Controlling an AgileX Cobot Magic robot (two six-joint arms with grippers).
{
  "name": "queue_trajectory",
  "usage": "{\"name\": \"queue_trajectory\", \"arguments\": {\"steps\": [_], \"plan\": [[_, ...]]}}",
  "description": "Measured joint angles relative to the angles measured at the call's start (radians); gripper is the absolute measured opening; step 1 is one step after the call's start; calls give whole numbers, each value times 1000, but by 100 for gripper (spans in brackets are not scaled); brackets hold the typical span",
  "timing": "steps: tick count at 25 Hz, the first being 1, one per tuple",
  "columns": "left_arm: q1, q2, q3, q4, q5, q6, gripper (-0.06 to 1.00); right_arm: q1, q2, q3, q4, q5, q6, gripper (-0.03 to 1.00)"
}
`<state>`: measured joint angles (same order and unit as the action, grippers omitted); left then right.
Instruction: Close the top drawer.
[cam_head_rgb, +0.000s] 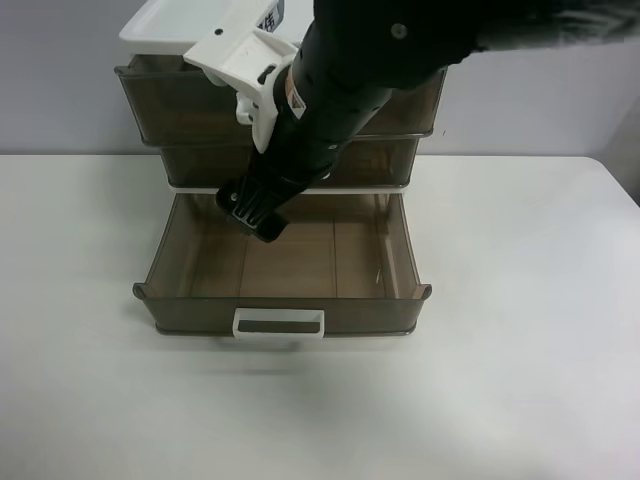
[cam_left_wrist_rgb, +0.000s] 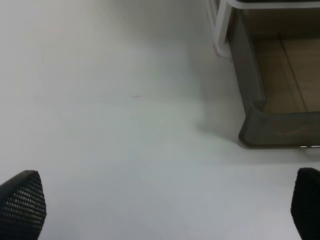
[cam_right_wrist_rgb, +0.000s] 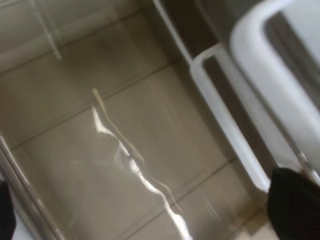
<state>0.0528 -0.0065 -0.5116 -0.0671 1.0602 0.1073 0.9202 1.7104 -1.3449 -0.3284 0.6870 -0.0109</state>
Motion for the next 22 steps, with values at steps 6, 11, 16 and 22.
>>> {"name": "queue_trajectory", "arguments": {"steps": [6, 11, 16, 22], "plan": [[0, 0, 0, 0, 0, 0, 99, -19, 69, -103, -6, 0, -17, 99], [0, 0, 0, 0, 0, 0, 99, -44, 98, -146, 15, 4, -44, 99], [0, 0, 0, 0, 0, 0, 99, -83, 104, -151, 104, 27, -111, 99], [0, 0, 0, 0, 0, 0, 99, -85, 33, -153, 164, 119, -183, 99]]}}
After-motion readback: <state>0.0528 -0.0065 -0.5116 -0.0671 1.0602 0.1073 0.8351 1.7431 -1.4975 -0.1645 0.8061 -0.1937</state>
